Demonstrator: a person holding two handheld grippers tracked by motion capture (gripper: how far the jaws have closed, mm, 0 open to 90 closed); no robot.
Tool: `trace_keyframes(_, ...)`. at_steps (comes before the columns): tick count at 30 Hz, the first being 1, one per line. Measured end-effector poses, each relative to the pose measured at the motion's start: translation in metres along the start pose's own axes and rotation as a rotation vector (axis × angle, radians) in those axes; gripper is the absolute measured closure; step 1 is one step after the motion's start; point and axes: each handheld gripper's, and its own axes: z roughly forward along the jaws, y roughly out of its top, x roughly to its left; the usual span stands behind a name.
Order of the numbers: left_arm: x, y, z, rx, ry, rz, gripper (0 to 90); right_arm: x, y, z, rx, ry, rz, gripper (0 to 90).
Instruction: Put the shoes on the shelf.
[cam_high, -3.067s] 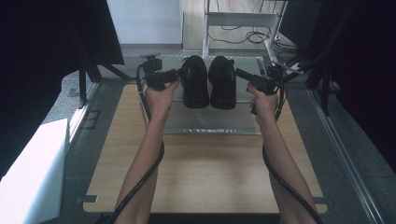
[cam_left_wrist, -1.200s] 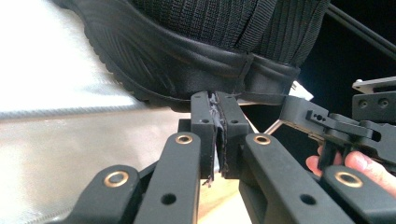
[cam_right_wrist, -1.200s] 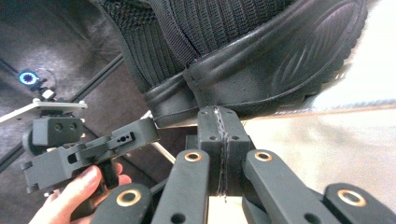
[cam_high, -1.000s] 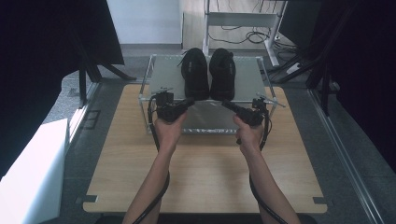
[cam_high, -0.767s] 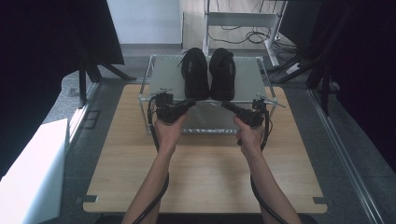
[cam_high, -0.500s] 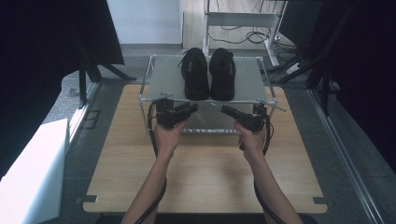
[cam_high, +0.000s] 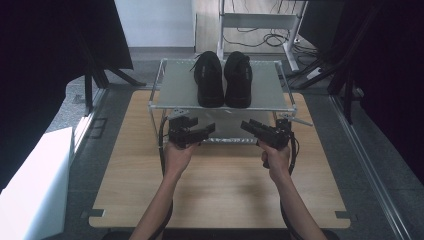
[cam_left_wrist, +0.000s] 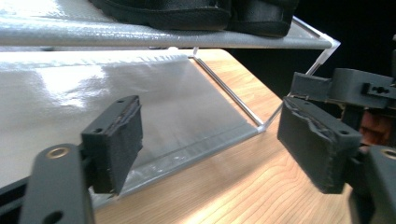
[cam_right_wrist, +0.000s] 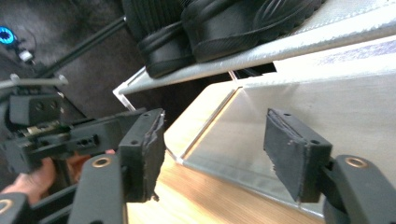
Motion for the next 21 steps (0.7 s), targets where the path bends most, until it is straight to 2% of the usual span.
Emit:
trace_keyframes(4,-0.002,-0.004,-0.010,0.004,0.038,0.026,14.8,0.003,-0.002,-0.009,0.020,0.001,-0.041,31.6)
trace_keyframes(6,-0.003,-0.007,-0.014,0.004,0.047,0.031,14.2,0.005,-0.004,-0.014,0.035,-0.006,-0.065,29.3)
trace_keyframes(9,-0.004,-0.012,-0.021,0.016,0.074,0.061,13.7,0.007,-0.007,-0.021,0.056,-0.010,-0.095,26.4)
trace_keyframes(14,-0.008,-0.020,-0.033,0.022,0.091,0.092,12.5,0.011,-0.012,-0.032,0.099,-0.034,-0.142,21.2)
trace_keyframes(21,-0.010,-0.031,-0.050,0.033,0.104,0.114,3.3,0.016,-0.020,-0.050,0.148,-0.061,-0.202,14.8)
